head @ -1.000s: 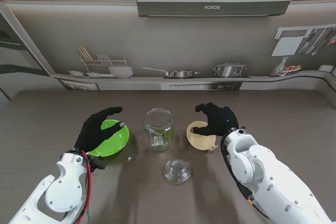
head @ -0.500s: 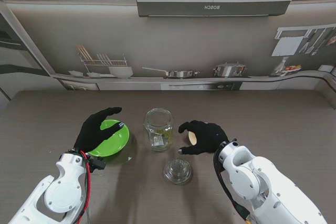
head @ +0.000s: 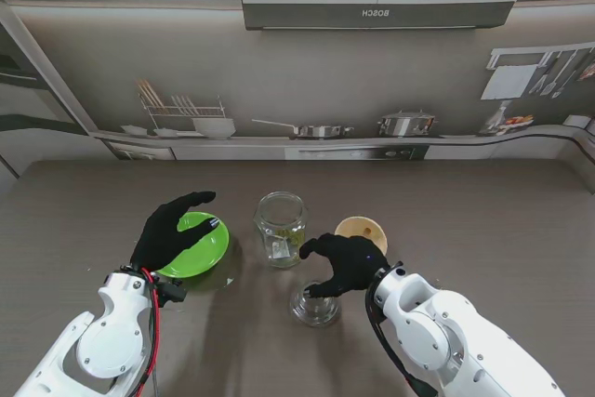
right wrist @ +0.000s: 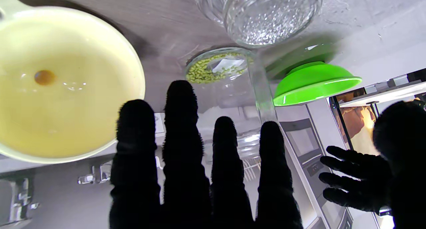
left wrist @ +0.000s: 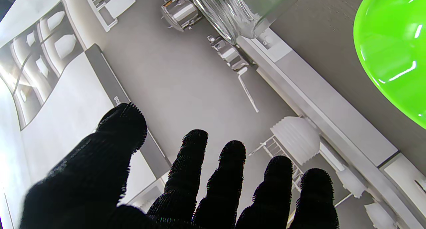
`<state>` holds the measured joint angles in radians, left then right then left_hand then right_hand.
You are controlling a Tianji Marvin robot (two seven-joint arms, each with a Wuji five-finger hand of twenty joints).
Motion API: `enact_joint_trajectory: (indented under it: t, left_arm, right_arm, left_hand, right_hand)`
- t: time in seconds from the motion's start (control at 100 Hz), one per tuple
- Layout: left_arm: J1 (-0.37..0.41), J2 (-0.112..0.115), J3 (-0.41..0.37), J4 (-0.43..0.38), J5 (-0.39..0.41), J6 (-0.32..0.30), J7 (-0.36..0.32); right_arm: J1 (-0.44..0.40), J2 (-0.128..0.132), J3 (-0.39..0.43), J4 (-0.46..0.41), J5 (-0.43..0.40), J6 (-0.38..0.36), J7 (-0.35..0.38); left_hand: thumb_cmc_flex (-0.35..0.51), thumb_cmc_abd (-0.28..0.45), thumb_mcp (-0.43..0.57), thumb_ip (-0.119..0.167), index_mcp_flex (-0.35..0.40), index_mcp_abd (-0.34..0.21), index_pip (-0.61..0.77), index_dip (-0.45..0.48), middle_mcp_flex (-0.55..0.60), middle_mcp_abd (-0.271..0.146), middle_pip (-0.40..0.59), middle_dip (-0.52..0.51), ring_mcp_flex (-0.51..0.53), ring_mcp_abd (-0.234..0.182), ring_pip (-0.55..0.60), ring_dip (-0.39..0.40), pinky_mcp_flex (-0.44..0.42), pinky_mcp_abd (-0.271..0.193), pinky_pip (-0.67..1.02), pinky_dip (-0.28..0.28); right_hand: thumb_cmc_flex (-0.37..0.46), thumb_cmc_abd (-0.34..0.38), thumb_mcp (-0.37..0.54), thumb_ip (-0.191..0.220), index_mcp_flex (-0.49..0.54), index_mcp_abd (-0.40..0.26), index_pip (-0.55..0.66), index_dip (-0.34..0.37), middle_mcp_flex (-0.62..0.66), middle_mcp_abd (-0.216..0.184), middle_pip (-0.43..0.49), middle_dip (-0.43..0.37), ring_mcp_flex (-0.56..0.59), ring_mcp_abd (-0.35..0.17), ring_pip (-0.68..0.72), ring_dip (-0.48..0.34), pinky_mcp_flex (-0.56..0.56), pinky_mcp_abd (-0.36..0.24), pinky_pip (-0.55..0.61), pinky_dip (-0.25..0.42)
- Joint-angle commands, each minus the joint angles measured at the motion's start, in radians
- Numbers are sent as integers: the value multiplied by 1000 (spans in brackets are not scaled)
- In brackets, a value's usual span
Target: Pour mung beans into a glass jar with a funnel
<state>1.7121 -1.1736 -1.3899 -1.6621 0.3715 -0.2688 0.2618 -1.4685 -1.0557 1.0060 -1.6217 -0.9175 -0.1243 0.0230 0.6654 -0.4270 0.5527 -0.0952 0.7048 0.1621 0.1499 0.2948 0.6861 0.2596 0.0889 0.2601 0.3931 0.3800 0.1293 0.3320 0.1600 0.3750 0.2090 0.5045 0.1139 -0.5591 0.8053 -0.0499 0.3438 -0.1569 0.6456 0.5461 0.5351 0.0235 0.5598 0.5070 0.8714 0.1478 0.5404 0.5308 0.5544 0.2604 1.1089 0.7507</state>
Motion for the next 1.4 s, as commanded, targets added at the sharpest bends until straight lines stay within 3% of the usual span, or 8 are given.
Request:
enact_joint_trajectory:
  t: [0.0, 0.34, 0.69, 1.39]
  left_arm:
    - [5, 0, -1, -10, -5, 0, -21]
    - [4, 1, -1, -8, -6, 4, -29]
    - [5, 2, -2, -8, -7, 6, -31]
    - [9, 2, -6, -12, -7, 6, -33]
  right_arm:
    - [6, -2, -12, 10, -4, -4, 22]
    - [77, 1, -84, 96, 15, -3, 46]
    - [139, 2, -158, 168, 32, -12, 51]
    - [166, 0, -217, 239, 36, -28, 17]
  left_hand:
    - [21, 27, -18, 38, 2, -24, 0, 3, 11, -4, -2, -1, 14, -15, -11, -9, -14, -36, -26, -8]
    - [21, 30, -23, 38, 1, -27, 0, 4, 10, -4, -3, -1, 16, -10, -9, -7, -13, -33, -24, -6]
    - [23, 30, -26, 39, 4, -26, 1, 4, 11, -3, -3, -1, 19, -7, -7, -3, -12, -32, -22, -3]
    - [23, 33, -29, 39, 6, -25, 2, 5, 11, -2, -3, -1, 21, -7, -6, 0, -10, -27, -20, 2]
  right_hand:
    - [9, -38, 24, 32, -32, -24, -16, 35, -37, -7, 20, 14, 3, -12, 17, 17, -5, -17, 28, 28]
    - [64, -108, 69, 78, -63, -36, -21, 76, -101, 9, 76, 62, -30, -9, 77, 56, -8, 9, 18, 45]
    - [91, -141, 81, 133, -97, -45, 19, 129, -149, -1, 162, 130, -72, -17, 165, 106, -19, 34, 5, 69]
    - [172, -215, 109, 166, -113, -46, 134, 183, -145, -12, 244, 189, -27, -29, 249, 140, 52, 44, 51, 103]
